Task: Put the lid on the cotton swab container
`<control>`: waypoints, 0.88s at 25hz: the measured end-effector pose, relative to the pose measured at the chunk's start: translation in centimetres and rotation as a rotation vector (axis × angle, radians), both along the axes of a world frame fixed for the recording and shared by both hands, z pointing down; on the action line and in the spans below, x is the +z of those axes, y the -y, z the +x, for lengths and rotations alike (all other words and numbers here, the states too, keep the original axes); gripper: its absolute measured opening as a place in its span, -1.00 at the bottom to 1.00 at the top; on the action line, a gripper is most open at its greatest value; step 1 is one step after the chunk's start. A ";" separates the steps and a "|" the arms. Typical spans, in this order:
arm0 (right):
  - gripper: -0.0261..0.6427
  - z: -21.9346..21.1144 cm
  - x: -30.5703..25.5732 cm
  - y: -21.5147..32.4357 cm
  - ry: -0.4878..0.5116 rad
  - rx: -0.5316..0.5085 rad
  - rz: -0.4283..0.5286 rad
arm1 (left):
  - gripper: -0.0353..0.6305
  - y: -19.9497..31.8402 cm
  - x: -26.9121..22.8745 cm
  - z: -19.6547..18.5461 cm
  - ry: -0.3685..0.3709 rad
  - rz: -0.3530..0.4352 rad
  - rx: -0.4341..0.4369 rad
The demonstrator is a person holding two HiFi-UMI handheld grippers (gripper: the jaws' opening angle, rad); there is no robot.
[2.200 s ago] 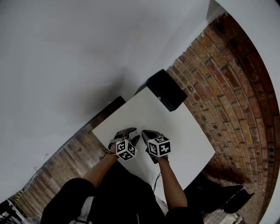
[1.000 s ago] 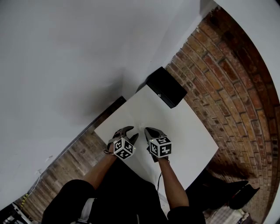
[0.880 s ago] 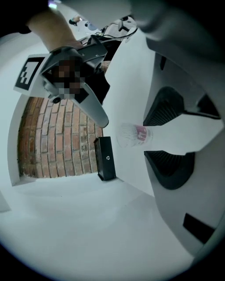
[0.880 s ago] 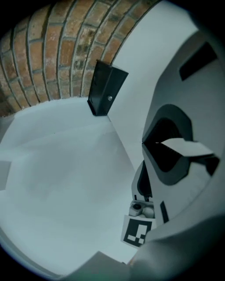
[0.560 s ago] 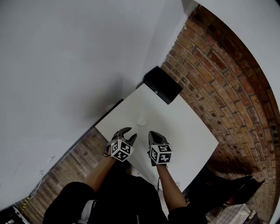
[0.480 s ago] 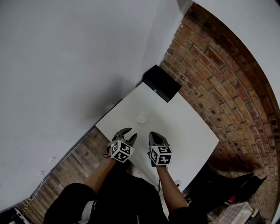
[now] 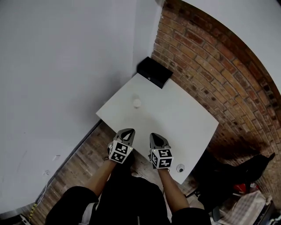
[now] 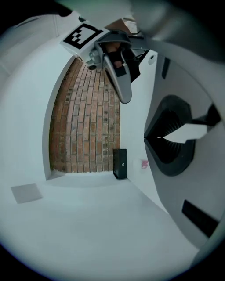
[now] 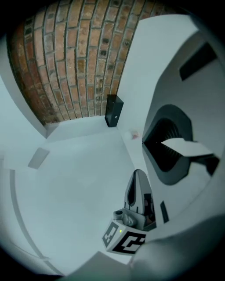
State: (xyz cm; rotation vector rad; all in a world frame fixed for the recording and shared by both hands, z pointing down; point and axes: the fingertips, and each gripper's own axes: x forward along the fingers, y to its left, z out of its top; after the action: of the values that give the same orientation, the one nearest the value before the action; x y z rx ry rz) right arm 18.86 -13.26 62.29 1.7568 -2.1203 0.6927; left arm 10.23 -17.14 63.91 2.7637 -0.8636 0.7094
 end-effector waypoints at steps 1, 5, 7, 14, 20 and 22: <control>-0.86 -0.1 -0.2 -1.1 -0.004 0.002 0.007 | -0.85 -1.0 -0.4 -0.2 -0.004 0.010 -0.002; -0.86 -0.4 -1.5 -5.7 -0.016 0.007 0.048 | -0.85 -5.5 -1.7 -0.9 -0.010 0.023 -0.027; -0.86 -0.7 -2.3 -7.7 -0.022 0.009 0.073 | -0.85 -7.7 -2.4 -1.3 -0.008 0.024 -0.039; -0.86 -2.5 -5.3 -13.6 -0.029 0.048 0.172 | -0.85 -12.7 -5.5 -3.7 -0.029 0.039 -0.067; -0.86 -3.5 -5.5 -16.6 -0.040 0.053 0.188 | -0.85 -14.4 -6.4 -5.2 -0.043 0.049 -0.063; -0.86 -3.7 -5.4 -16.8 -0.038 0.053 0.183 | -0.85 -14.5 -6.3 -5.5 -0.043 0.048 -0.066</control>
State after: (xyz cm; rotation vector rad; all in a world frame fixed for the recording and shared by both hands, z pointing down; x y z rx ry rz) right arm 15.16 3.56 56.90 1.9101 -2.1787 0.4866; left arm 4.78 -2.68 57.61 2.7663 -0.9708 0.6243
